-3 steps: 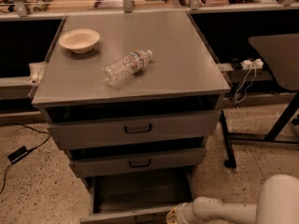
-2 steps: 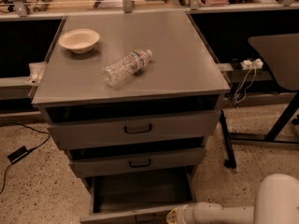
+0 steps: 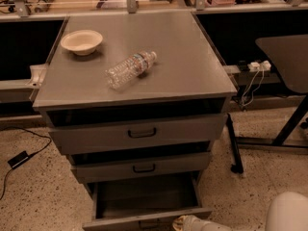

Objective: Close bottom drawer

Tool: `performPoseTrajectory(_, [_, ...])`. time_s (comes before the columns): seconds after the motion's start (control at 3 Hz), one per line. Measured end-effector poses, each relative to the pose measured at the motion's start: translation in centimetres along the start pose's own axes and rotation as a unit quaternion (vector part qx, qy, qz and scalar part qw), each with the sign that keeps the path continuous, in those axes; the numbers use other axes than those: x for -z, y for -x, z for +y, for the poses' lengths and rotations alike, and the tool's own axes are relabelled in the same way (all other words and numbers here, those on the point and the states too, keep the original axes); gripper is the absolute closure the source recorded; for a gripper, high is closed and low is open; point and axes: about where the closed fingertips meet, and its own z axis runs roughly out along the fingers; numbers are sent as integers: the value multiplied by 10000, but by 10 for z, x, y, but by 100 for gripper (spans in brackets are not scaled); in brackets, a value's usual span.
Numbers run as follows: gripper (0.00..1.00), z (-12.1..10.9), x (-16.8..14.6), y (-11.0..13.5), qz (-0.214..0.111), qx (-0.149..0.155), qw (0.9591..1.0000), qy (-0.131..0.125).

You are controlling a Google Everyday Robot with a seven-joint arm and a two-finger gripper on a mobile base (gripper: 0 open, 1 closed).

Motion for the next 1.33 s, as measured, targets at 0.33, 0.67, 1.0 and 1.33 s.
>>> performPoseTrajectory(0.33, [100,-4,-2,0,-63,-4,9999,-137])
performPoseTrajectory(0.67, [100,-12,-7,13,-271,235,9991,-221])
performPoseTrajectory(1.0, [100,-15,-10,16,-348,329,9985,-267])
performPoseTrajectory(1.33, [100,-17,-13,27,-469,469,9975,-236])
